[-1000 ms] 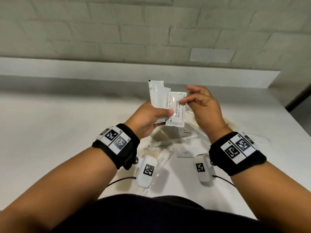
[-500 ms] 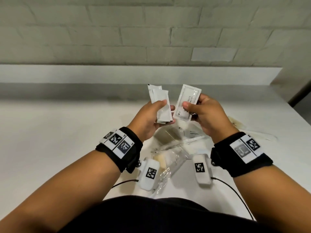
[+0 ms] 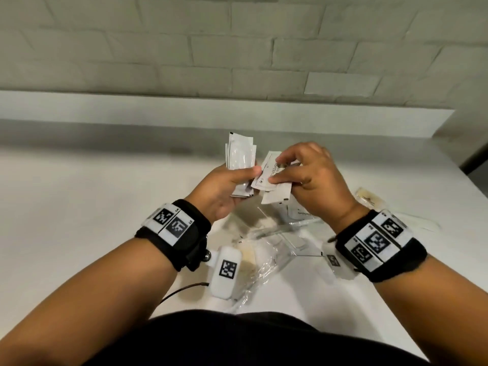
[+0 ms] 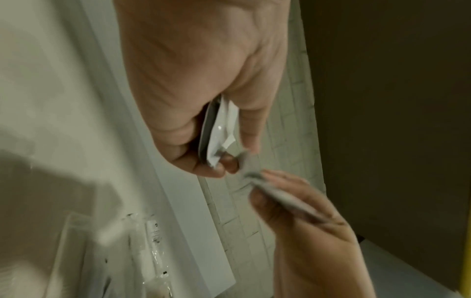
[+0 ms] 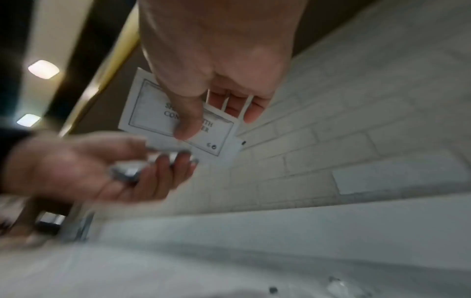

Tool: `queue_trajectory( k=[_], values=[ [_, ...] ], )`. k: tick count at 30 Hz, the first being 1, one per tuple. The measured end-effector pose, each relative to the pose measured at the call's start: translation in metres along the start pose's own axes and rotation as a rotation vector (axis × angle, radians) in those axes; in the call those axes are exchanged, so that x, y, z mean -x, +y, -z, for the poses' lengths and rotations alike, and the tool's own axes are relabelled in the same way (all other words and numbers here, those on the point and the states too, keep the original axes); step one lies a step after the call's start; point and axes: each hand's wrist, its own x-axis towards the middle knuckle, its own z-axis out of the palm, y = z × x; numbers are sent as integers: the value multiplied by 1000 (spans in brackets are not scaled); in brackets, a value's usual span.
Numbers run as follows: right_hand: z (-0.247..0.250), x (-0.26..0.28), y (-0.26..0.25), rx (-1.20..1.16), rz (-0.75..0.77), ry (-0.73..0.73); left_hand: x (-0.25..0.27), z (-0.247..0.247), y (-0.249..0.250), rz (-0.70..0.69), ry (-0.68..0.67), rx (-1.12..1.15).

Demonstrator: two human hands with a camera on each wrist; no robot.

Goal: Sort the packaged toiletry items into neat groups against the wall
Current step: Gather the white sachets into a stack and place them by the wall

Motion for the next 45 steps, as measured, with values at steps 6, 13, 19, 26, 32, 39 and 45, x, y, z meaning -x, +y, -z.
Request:
queue_trajectory(
  k=[6, 13, 19, 26, 32, 39, 45],
  values=[
    [-13, 21, 4, -102, -188, 2, 1, 8, 0, -132, 82, -44],
    [-15, 18, -9, 170, 57, 131, 6, 3, -12, 28, 18, -25],
    [-15, 25, -15, -116, -244, -24, 5, 10, -4, -118, 93, -29],
    [-8, -1, -33, -943, -815, 56, 10, -1, -7, -136, -33, -92],
    [-12, -9, -27, -999, -978, 197, 16, -1, -3, 6, 34, 109],
    [-12, 2, -51, -1151, -973, -35, 15, 5, -7, -158, 12, -19],
    [-5, -8, -29, -337, -445, 118, 14, 10, 1, -53, 92, 3]
  ],
)
